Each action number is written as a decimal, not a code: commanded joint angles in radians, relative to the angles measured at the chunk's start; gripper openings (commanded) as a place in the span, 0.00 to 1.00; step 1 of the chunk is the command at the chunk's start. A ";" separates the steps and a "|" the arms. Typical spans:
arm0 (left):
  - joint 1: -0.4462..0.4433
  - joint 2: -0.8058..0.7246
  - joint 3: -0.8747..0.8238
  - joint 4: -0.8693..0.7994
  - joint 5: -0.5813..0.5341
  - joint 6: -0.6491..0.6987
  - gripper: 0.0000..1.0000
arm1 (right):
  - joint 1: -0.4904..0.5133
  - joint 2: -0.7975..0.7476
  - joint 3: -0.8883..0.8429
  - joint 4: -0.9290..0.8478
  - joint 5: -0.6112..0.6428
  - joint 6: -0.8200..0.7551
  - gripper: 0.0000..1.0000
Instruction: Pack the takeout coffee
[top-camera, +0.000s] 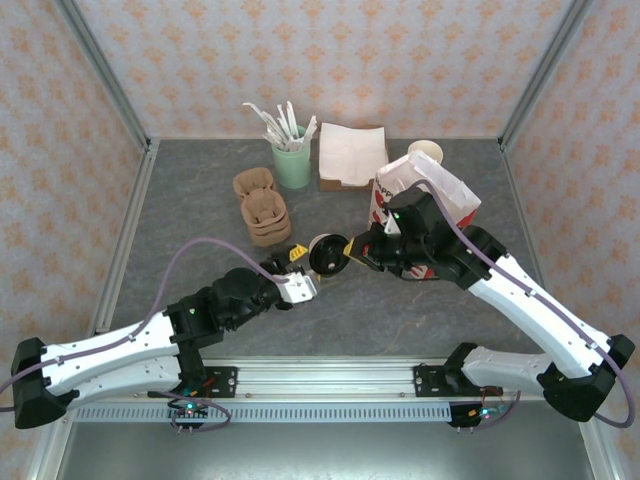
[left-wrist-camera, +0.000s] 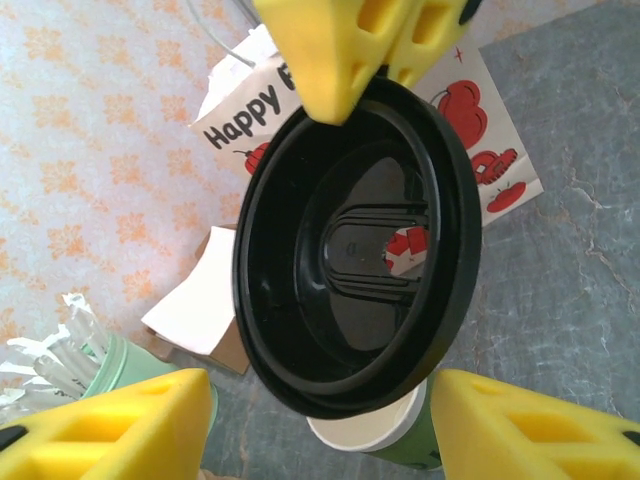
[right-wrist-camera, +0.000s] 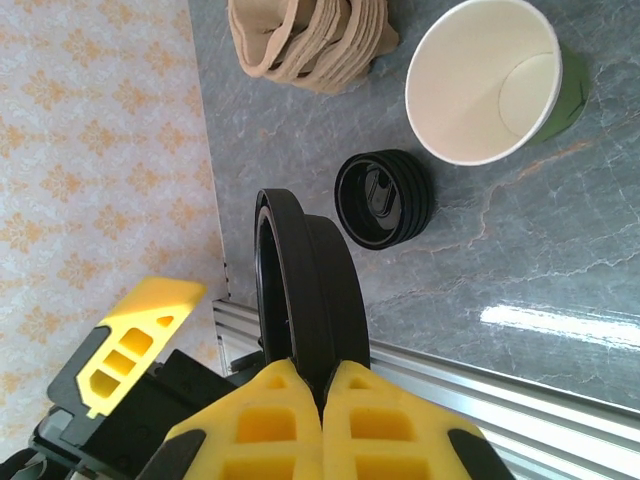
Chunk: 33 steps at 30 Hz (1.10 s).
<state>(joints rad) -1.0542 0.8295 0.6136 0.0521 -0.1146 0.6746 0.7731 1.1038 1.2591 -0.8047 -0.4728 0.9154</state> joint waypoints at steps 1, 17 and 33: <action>-0.008 -0.008 0.026 0.023 0.010 0.044 0.58 | -0.005 -0.013 0.012 -0.013 -0.019 0.010 0.00; -0.011 0.010 0.043 0.021 0.021 0.082 0.31 | -0.005 -0.010 0.006 0.010 -0.061 0.014 0.00; -0.009 0.041 0.064 0.014 0.085 -0.008 0.02 | -0.026 -0.010 0.026 -0.002 0.020 -0.021 0.19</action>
<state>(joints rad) -1.0542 0.8654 0.6357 0.0273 -0.0521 0.7273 0.7513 1.1042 1.2591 -0.7971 -0.4889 0.9215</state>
